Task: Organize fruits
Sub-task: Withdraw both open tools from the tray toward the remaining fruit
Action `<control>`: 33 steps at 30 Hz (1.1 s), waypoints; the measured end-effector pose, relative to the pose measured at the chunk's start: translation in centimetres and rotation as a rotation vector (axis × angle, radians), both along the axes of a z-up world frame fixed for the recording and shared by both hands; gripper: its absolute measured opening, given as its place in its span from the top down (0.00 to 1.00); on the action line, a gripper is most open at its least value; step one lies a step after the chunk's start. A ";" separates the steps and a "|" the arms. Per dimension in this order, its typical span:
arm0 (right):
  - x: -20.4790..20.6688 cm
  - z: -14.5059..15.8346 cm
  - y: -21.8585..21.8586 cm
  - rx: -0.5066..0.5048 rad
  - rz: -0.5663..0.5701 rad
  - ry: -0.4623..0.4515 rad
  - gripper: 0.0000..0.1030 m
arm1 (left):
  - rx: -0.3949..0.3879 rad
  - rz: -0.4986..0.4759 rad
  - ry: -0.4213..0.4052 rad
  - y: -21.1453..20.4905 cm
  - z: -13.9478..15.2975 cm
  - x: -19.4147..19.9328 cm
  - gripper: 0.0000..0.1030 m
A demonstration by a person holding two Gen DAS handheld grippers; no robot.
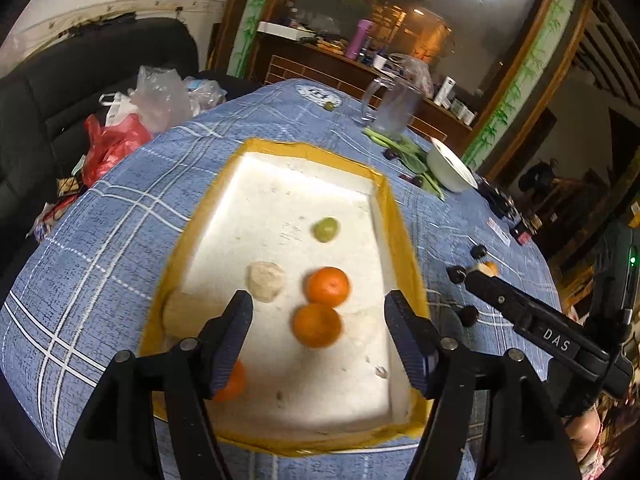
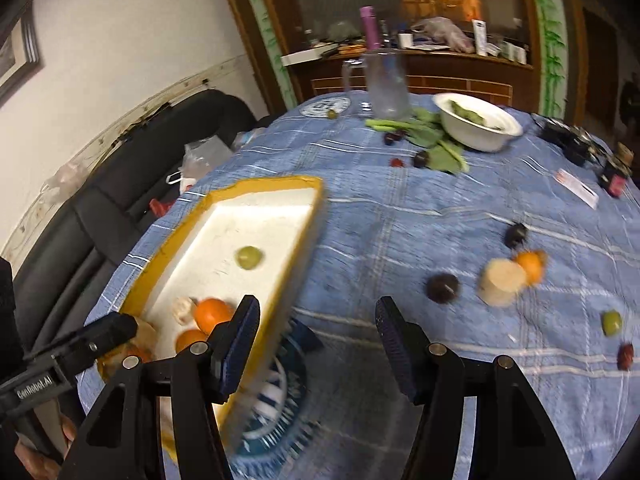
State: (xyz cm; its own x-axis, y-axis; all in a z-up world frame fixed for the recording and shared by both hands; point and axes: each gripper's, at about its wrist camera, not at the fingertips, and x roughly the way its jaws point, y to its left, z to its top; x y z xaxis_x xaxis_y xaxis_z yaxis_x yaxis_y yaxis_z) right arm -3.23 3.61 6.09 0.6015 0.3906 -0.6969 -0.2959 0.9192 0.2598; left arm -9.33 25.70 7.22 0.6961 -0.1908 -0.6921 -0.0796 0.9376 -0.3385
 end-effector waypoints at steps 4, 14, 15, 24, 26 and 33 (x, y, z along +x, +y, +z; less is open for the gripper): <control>-1.4 -0.6 -2.6 0.012 -0.037 0.015 0.37 | 0.056 -0.049 -0.003 -2.7 0.5 -0.5 0.33; -4.7 -1.8 -7.1 0.038 -0.109 0.025 0.35 | 0.293 -0.136 -0.028 -9.4 1.4 -2.3 0.25; -5.1 -1.9 -7.4 0.037 -0.114 0.023 0.35 | 0.295 -0.142 -0.025 -9.7 1.4 -2.4 0.25; -6.4 -2.4 -11.6 0.061 -0.178 0.025 0.32 | 0.360 -0.194 -0.003 -13.1 1.1 -2.5 0.25; -6.6 -2.6 -12.6 0.069 -0.191 0.029 0.32 | 0.373 -0.203 0.002 -13.7 1.0 -2.5 0.25; -7.0 -3.4 -15.7 0.085 -0.242 0.042 0.32 | 0.384 -0.230 0.030 -15.1 0.3 -1.8 0.24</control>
